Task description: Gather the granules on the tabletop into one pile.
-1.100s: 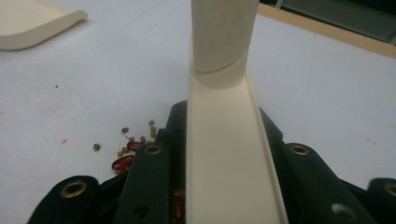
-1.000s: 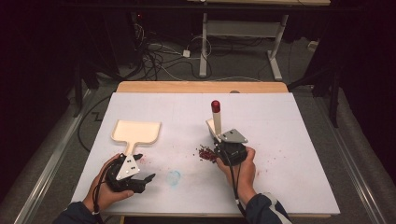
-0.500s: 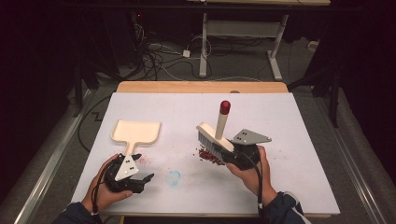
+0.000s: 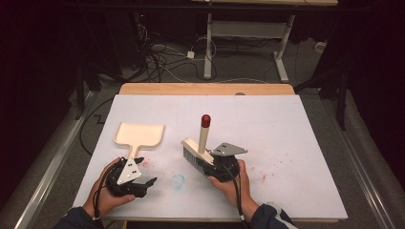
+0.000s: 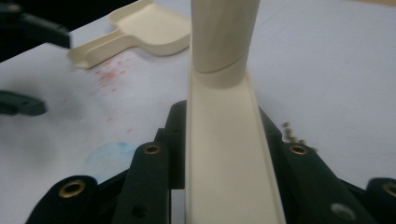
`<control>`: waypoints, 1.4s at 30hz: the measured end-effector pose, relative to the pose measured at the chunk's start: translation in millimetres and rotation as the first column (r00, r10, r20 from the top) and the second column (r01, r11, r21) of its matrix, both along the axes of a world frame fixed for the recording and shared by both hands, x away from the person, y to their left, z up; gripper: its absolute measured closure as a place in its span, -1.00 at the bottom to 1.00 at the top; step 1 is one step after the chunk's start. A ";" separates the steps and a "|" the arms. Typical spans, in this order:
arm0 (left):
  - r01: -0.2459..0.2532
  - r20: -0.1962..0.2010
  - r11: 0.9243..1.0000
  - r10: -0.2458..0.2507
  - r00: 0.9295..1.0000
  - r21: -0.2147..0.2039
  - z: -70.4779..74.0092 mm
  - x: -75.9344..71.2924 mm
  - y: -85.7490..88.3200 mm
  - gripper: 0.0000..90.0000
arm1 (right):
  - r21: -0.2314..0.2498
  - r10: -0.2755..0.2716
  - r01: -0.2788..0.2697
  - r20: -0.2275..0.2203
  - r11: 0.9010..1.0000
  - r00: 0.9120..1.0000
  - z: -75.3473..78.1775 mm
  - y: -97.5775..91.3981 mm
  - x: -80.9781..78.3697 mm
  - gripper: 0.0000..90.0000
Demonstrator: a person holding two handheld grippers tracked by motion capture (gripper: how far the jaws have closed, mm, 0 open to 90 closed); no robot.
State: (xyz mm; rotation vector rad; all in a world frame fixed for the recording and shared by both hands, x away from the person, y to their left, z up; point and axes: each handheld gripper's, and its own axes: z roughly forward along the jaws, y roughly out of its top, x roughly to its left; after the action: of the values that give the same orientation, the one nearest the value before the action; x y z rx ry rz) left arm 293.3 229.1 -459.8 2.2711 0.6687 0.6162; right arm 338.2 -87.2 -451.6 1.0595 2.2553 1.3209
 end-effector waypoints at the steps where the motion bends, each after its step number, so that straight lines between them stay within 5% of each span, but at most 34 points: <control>1: 0.001 -0.001 1.000 -0.001 1.000 -0.001 0.0 -0.2 0.3 -0.55 | -0.022 -0.036 0.036 -0.002 0.999 0.999 1.1 -1.0 -0.2 0.51; 5: 0.001 -0.002 1.000 -0.001 1.000 0.004 -0.4 -0.6 0.7 -0.55 | -0.034 -0.112 0.111 -0.011 0.993 0.994 3.0 -13.8 1.9 0.51; 9: 0.003 -0.002 1.000 -0.003 1.000 0.004 -0.2 -1.6 -0.3 -0.55 | -0.045 -0.131 0.131 -0.012 0.990 0.991 7.1 -22.0 -0.8 0.51; 24: 0.008 0.000 1.000 -0.008 1.000 0.003 0.0 -1.2 -0.5 -0.55 | -0.014 -0.037 0.038 0.065 0.999 0.997 49.5 -52.8 -14.9 0.50; 36: 0.003 0.001 1.000 -0.003 1.000 0.012 0.1 -0.6 -1.6 -0.55 | -0.072 0.038 -0.032 0.089 0.997 0.995 70.9 -131.9 -35.4 0.50; 42: 0.001 0.000 1.000 -0.001 1.000 0.014 0.1 0.5 -2.5 -0.55 | -0.099 0.119 -0.116 0.029 0.988 0.992 70.3 -161.9 -45.7 0.50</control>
State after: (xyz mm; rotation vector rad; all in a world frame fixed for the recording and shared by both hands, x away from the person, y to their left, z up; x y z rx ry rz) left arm 293.9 226.5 -459.7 2.2836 0.6649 0.6225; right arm 292.4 -249.1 -381.3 0.8762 2.3623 1.2500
